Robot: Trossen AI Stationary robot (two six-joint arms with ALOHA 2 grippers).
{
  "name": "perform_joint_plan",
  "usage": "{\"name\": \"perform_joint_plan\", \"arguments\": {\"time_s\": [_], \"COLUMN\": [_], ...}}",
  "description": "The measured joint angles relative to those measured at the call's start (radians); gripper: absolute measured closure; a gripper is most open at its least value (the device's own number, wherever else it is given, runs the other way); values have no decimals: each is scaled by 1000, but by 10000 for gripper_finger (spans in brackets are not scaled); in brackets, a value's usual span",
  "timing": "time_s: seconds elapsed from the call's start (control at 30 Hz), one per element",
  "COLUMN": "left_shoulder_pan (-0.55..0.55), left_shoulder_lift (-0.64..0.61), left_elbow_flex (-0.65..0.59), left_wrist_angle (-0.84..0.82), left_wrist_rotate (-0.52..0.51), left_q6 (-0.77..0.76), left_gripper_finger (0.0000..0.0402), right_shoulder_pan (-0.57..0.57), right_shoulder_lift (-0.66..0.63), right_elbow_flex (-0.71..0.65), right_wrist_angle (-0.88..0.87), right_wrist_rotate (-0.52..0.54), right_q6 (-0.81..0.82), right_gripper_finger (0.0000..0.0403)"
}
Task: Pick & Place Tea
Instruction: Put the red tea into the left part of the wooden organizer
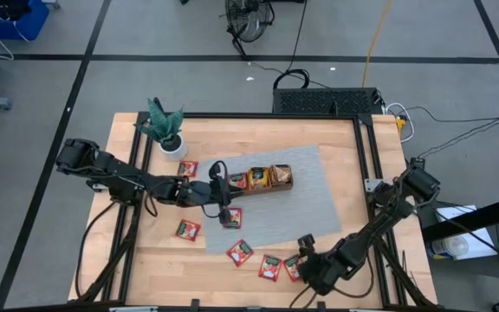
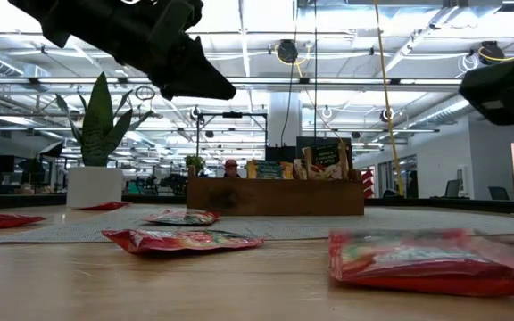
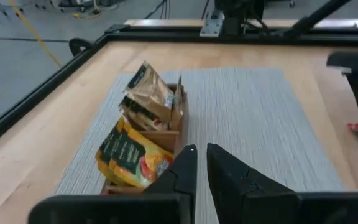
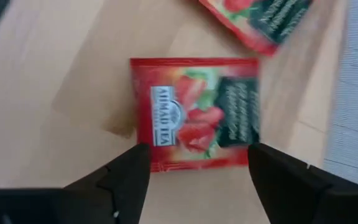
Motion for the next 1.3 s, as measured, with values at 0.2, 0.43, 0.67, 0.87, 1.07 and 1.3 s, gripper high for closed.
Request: {"name": "perform_joint_plan", "arguments": {"time_s": [0.2, 0.43, 0.67, 0.87, 1.07, 1.3], "left_shoulder_pan": [-2, -1, -1, -1, -1, -1], "left_shoulder_lift": [0, 0, 0, 0, 0, 0], "left_elbow_flex": [0, 0, 0, 0, 0, 1], "left_wrist_angle": [6, 6, 5, 5, 5, 5], "left_wrist_rotate": [1, 1, 2, 3, 3, 3], "left_q6": [-54, -167, -236, -236, -236, -258], "left_gripper_finger": [356, 355, 355, 355, 355, 355], "right_shoulder_pan": [22, 36, 33, 33, 33, 37], "right_shoulder_lift": [50, 89, 156, 160, 163, 160], "right_elbow_flex": [49, 59, 63, 61, 59, 58], "right_wrist_angle": [29, 69, 85, 74, 59, 58], "right_wrist_rotate": [-22, 63, 95, 65, 30, 68], "right_q6": [38, 83, 141, 186, 219, 152], "right_gripper_finger": [164, 165, 166, 213, 343, 395]}}
